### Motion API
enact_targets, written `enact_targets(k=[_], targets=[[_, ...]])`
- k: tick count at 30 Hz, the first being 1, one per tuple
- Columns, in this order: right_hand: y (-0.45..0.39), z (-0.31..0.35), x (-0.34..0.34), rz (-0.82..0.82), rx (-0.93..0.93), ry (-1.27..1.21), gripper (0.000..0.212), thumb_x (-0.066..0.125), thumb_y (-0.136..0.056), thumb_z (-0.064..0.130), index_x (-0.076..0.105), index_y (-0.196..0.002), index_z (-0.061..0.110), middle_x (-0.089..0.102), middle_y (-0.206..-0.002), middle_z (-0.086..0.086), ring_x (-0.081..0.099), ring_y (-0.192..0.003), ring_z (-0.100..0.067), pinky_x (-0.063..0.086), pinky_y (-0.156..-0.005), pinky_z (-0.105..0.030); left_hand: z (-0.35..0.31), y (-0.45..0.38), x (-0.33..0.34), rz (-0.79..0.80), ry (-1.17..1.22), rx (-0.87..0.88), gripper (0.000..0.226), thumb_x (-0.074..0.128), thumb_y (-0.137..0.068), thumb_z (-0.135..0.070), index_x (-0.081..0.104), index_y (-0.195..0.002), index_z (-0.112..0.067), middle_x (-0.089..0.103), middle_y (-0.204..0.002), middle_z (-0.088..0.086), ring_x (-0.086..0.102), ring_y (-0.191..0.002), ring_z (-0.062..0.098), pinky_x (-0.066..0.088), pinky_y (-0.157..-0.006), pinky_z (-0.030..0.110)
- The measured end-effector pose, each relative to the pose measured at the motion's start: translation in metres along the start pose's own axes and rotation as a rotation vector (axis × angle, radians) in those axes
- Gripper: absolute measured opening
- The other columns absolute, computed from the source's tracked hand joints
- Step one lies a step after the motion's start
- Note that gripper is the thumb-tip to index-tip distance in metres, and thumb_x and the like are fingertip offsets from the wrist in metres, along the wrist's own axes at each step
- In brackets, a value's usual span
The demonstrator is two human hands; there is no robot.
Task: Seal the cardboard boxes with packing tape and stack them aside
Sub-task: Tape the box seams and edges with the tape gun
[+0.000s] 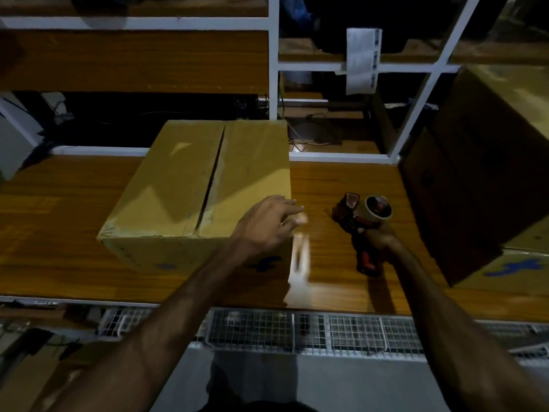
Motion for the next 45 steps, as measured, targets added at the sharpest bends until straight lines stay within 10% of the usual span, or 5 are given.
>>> enact_targets(k=[7,13,34,38,45], targets=[[0.053,0.041,0.012,-0.100,-0.179,-0.249,0.031,0.069,-0.102,0.018,0.059,-0.130,0.024,0.067,-0.113,0.006,0.072,-0.094,-0.004,0.061,-0.078,-0.025,-0.024,-0.017,-0.006,-0.287,0.385,-0.192,0.027,0.063,-0.104,-0.035,0.079,-0.116,-0.018,0.078,-0.111,-0.004,0.070,-0.099,0.007,0.057,-0.089,0.031],[0.090,0.068,0.023,-0.128,-0.463,-0.273,0.027,0.073,-0.100,0.019,0.068,-0.126,0.018,0.072,-0.122,0.005,0.069,-0.114,-0.015,0.059,-0.094,-0.034,-0.038,-0.034,0.000,-0.359,0.741,-0.382,0.050,0.066,-0.101,-0.046,0.073,-0.075,-0.003,0.073,-0.068,0.008,0.071,-0.059,0.023,0.060,-0.061,0.044],[0.119,0.124,0.029,-0.329,-0.687,-0.307,0.035,0.067,-0.100,0.004,0.064,-0.134,0.012,0.067,-0.134,0.002,0.062,-0.128,-0.013,0.053,-0.107,-0.040,-0.032,0.012,0.004,-0.052,1.712,-0.357,0.041,0.049,-0.095,-0.021,0.072,-0.116,0.005,0.069,-0.114,0.027,0.067,-0.098,0.039,0.052,-0.080,0.042],[0.129,0.145,0.038,-0.365,-0.742,-0.277,0.038,0.066,-0.099,0.000,0.063,-0.132,0.018,0.066,-0.132,0.009,0.061,-0.127,-0.009,0.053,-0.106,-0.029,-0.027,0.013,-0.015,0.060,1.811,-0.452,0.054,0.064,-0.091,-0.049,0.073,-0.108,0.001,0.070,-0.109,0.021,0.068,-0.095,0.036,0.053,-0.085,0.046],[0.153,0.180,0.082,-0.401,-0.732,-0.259,0.039,0.065,-0.097,-0.004,0.064,-0.129,0.018,0.068,-0.124,0.013,0.066,-0.117,-0.012,0.057,-0.095,-0.030,0.023,0.033,-0.050,0.062,1.834,-0.624,0.024,0.071,-0.092,-0.017,0.069,-0.071,-0.006,0.069,-0.082,0.009,0.068,-0.071,0.024,0.056,-0.071,0.037]])
Point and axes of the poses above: each hand's wrist, its own y-axis away from the middle knuckle, its own x-axis out of the palm, z = x × y, the point moved 4 cm from there along -y, towards the middle knuckle
